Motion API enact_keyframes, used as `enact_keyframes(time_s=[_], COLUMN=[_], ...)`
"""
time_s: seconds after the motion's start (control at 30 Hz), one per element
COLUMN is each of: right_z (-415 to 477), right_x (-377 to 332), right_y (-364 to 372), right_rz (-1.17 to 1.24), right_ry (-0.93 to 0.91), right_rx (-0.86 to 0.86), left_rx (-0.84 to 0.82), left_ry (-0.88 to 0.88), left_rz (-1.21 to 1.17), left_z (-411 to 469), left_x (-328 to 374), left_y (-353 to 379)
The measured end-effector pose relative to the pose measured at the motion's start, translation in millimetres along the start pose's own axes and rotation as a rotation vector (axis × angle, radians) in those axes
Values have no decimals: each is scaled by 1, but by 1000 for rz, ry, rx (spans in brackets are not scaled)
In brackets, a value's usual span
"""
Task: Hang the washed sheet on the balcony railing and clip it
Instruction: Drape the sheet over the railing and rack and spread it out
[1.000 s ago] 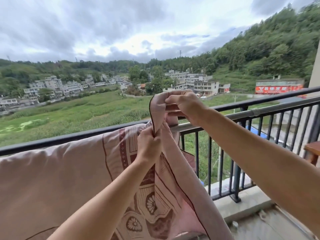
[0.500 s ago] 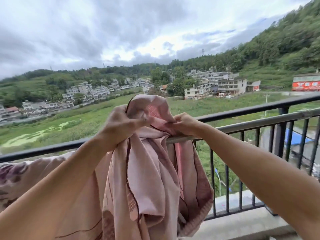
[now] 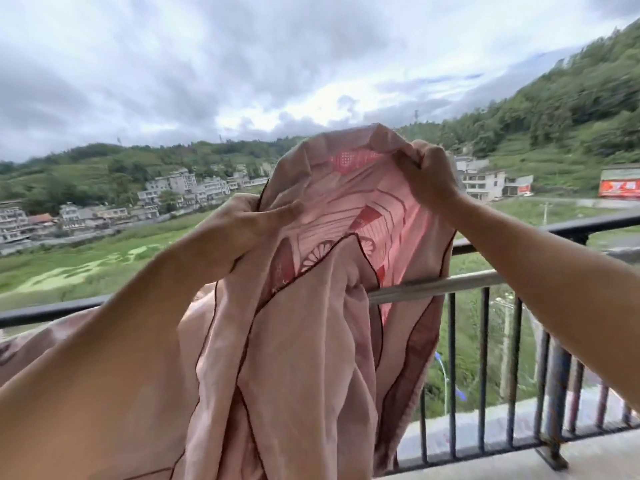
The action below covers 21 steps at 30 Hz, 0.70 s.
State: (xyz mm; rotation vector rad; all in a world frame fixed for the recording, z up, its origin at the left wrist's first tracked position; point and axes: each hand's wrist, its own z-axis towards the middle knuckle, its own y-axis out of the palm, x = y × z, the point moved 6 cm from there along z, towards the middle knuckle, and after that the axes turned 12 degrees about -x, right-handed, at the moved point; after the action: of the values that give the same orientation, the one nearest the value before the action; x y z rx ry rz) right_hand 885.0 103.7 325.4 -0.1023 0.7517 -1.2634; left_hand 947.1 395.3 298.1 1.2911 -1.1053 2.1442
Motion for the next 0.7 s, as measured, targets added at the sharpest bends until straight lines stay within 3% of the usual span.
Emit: enact_keyframes(time_s=[0.23,0.37,0.43,0.5,0.6,0.7], right_z=[10,18,17,16,4,-16], right_x=[77,116,131,143,166,192], right_y=[-58,-85,-89,-89,-78,-75], right_rz=[35,66,111,172,240,298], right_ry=[-120,-154,-173,-174,-149,-89], right_rx=[81,31,-42,-137,-411,-598], left_rx=[257,332,358,398,384,421], left_ry=[270,271,242,207,39,-75], left_rz=[-35,47,76,247,596,682], left_z=[35,49,52,51,46,36], left_x=[57,84,93,99,95,88], left_y=[86,144,166,181,206,222])
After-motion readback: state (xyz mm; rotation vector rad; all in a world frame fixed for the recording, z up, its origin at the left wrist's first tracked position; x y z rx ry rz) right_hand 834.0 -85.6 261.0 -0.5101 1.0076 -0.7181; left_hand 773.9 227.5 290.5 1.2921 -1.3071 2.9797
